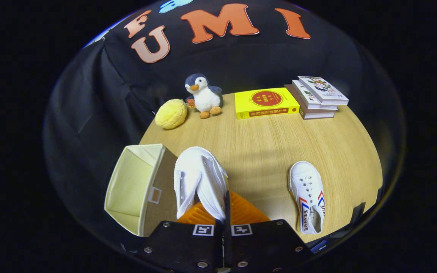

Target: Open the storage box then place both shoes into the box .Put the left shoe in first, then the right shoe, with the right side of both shoes facing outward in a uniform manner.

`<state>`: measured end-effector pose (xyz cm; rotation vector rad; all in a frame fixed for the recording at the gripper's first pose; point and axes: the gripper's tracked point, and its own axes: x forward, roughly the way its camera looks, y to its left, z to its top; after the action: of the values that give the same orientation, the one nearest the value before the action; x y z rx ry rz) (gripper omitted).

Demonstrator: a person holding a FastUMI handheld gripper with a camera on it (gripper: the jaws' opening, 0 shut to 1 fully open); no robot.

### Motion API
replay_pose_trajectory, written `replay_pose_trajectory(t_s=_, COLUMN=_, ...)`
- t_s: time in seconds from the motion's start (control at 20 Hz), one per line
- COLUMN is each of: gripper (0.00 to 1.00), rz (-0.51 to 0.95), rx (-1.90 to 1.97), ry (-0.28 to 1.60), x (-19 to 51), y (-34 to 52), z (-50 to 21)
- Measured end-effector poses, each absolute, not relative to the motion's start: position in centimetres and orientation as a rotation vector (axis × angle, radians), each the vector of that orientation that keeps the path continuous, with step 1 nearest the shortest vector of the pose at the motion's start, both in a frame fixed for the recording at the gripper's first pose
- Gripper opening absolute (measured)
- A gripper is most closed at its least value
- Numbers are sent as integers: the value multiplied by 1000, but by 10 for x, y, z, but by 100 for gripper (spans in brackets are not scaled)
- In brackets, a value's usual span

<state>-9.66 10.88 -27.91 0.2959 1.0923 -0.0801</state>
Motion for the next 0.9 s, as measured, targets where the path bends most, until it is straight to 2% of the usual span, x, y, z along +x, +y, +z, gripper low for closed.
replay_pose_trajectory(t_s=0.35, gripper=3, rz=-5, rx=384, ry=1133, x=-64, y=187, z=-254)
replay_pose_trajectory(t_s=0.6, gripper=3, rz=12, rx=394, ry=1205, x=-50, y=237, z=-270)
replay_pose_trajectory(t_s=0.9, gripper=3, rz=-31, rx=418, ry=1306, x=-40, y=276, z=-303)
